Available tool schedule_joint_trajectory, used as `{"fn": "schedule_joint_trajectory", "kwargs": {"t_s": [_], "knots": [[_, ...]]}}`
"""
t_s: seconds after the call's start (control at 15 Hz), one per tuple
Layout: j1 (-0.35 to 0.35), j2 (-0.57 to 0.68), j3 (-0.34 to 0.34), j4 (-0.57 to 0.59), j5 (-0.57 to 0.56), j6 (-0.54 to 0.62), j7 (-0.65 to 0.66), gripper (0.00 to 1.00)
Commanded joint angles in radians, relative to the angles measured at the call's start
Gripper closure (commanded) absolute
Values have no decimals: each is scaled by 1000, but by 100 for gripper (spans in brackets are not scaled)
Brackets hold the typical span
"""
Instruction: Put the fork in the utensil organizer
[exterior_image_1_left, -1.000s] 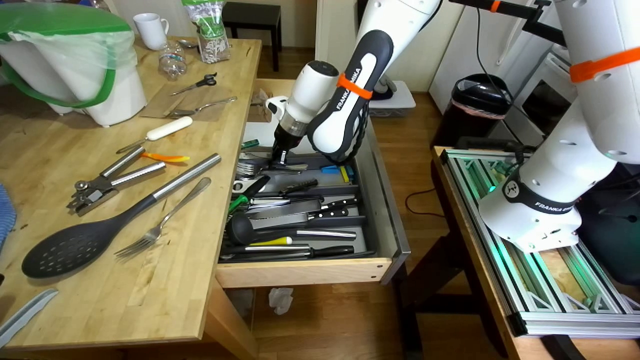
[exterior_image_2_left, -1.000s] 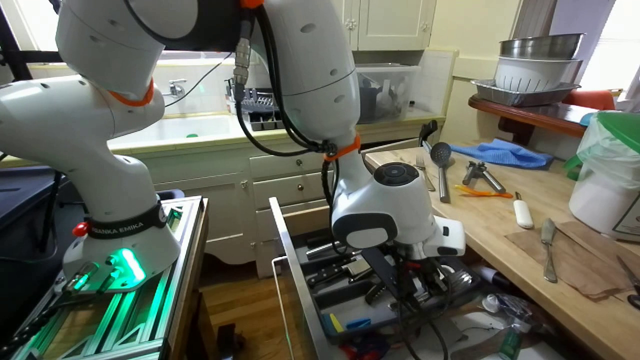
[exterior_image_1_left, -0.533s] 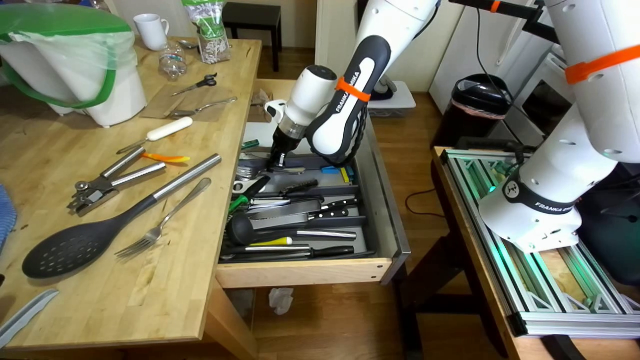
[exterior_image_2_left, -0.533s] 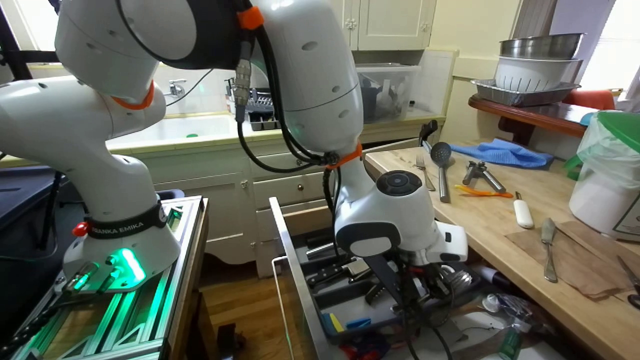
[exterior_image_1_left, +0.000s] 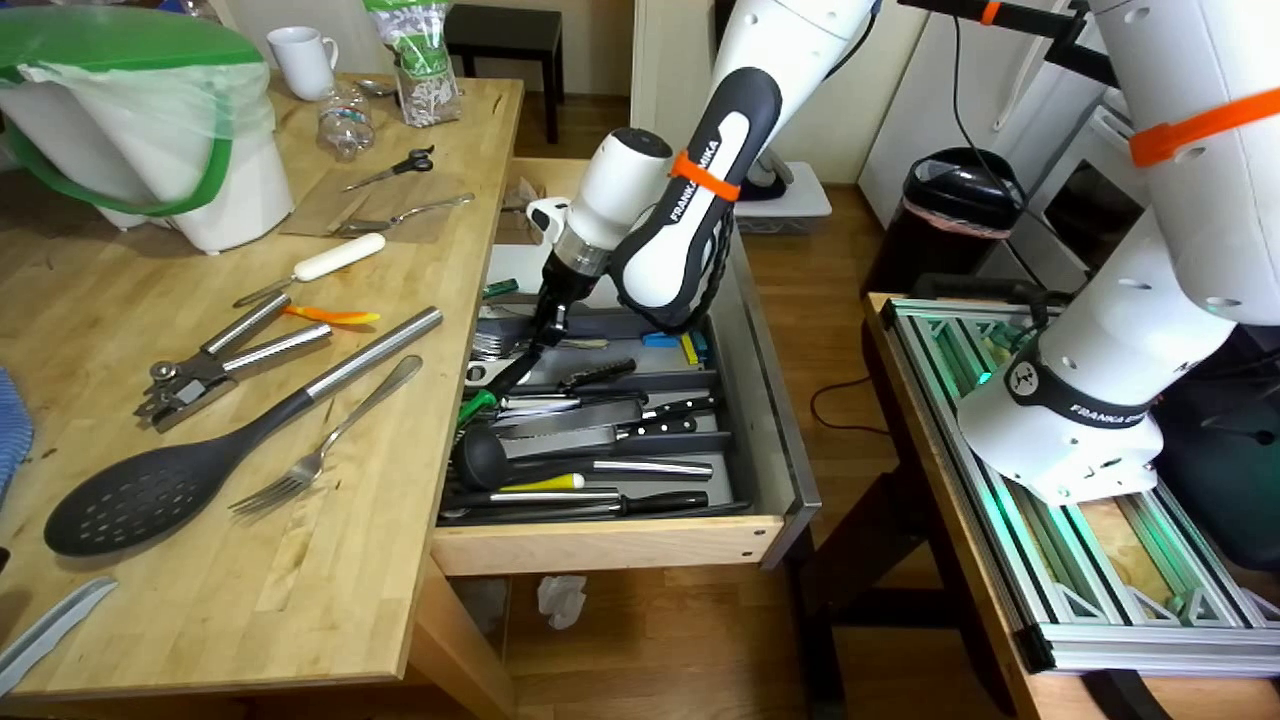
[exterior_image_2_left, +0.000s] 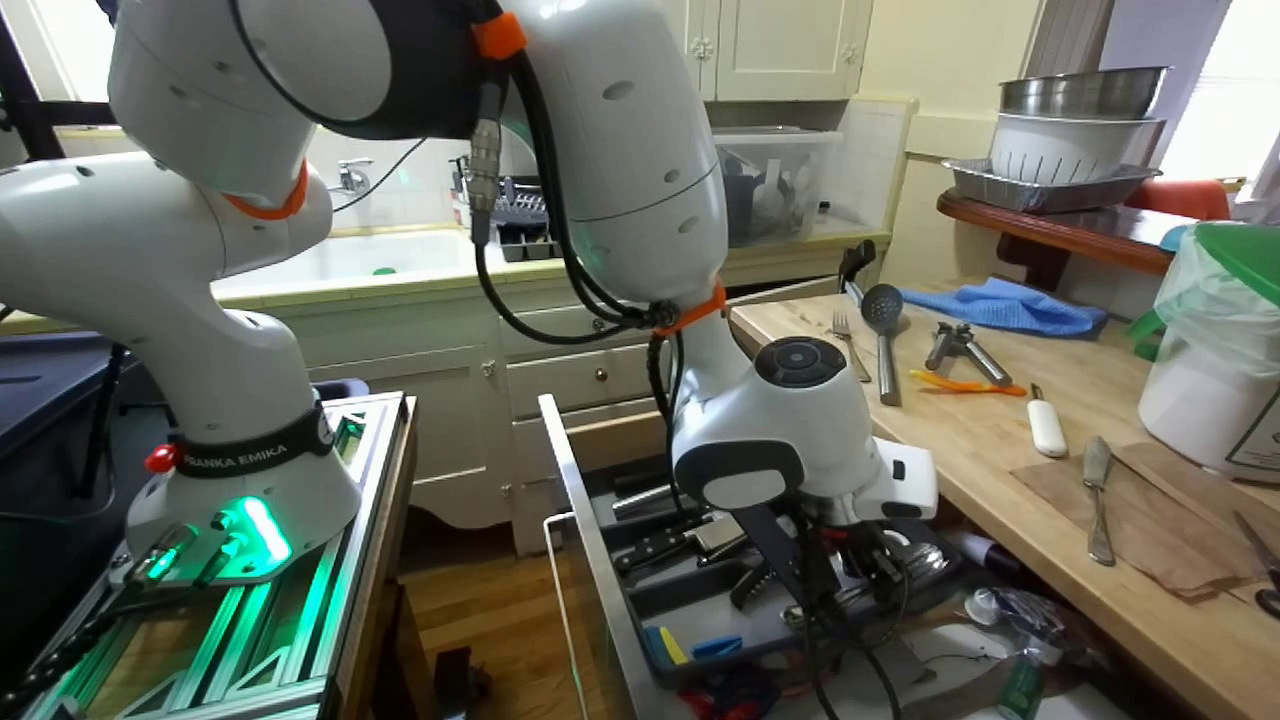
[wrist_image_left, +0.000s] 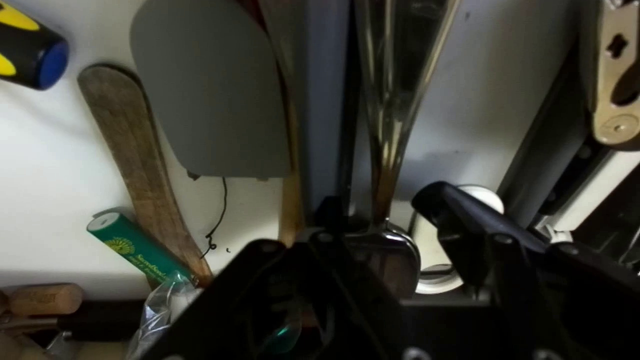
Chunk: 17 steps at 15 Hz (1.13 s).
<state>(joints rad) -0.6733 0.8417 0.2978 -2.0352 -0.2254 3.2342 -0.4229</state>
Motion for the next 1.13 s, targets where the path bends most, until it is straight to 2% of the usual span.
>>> {"fn": "schedule_joint_trajectory", "kwargs": {"t_s": [0.0, 0.13, 0.33, 0.47, 0.67, 0.87, 0.93, 1.0, 1.07], "knots": [[11, -129, -19, -96, 1, -56, 74, 15], [-6, -215, -3, -167, 7, -119, 83, 0], [13, -349, -30, -244, 50, -231, 89, 0], [-44, -428, 29, -273, 111, -361, 23, 0], [-38, -551, 34, -258, 266, -580, -79, 0], [23, -689, -36, -193, 418, -809, -196, 0], [55, -724, -81, -167, 435, -861, -224, 0], [120, -647, -134, -181, 407, -763, -186, 0], [142, -688, -163, -164, 421, -815, -202, 0]]}}
